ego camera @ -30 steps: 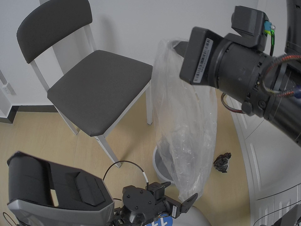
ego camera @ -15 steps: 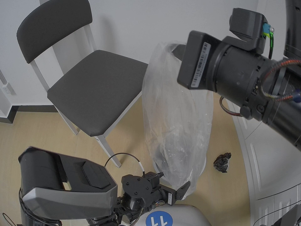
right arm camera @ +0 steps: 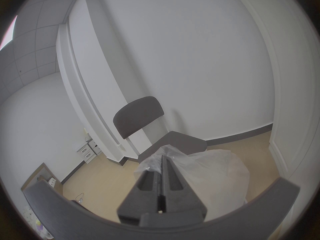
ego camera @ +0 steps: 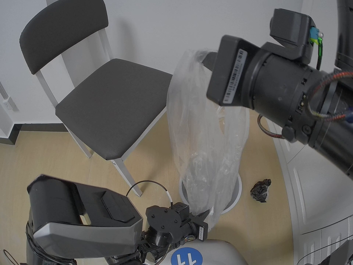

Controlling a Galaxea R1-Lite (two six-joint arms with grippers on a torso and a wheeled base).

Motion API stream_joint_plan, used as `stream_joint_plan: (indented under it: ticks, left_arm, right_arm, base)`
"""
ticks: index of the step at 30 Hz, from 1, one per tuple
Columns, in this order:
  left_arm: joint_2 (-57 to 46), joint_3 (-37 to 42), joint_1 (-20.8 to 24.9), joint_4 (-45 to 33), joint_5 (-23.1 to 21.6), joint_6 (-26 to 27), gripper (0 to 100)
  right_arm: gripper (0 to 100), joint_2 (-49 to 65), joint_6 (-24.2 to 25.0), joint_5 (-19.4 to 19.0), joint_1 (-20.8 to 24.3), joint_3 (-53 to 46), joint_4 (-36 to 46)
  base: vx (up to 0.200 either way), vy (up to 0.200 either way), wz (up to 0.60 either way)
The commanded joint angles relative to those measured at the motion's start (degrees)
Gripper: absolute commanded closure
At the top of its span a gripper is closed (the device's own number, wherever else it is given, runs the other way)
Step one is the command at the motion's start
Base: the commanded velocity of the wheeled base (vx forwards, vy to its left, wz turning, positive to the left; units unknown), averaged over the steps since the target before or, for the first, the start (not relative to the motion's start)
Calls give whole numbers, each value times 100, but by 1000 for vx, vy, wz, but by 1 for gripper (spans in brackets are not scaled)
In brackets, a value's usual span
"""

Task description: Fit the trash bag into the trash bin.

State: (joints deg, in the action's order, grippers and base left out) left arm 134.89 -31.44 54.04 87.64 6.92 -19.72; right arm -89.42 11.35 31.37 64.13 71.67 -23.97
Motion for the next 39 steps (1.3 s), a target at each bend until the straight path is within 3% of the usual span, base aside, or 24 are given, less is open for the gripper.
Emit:
stream_joint_plan:
  ticks: [1,10,32,39]
  left_arm:
    - [-6,15,-34,8,2,-5,100]
    - [-622,692,-245,25,-24,-58,100]
    - [-1852,920,-306,16,-42,-23,100]
    - [-2125,876,-394,-1,-77,-23,100]
  right_arm:
    - [100,30,8,10,-33,-13,-3]
    - [100,372,25,-17,-525,-522,15]
    - [100,953,342,1,-1571,-1849,76]
    - [100,1304,315,-166,-1790,-2473,76]
  base:
    - [0,0,0]
    - [0,0,0]
    - [0,0,0]
    - [0,0,0]
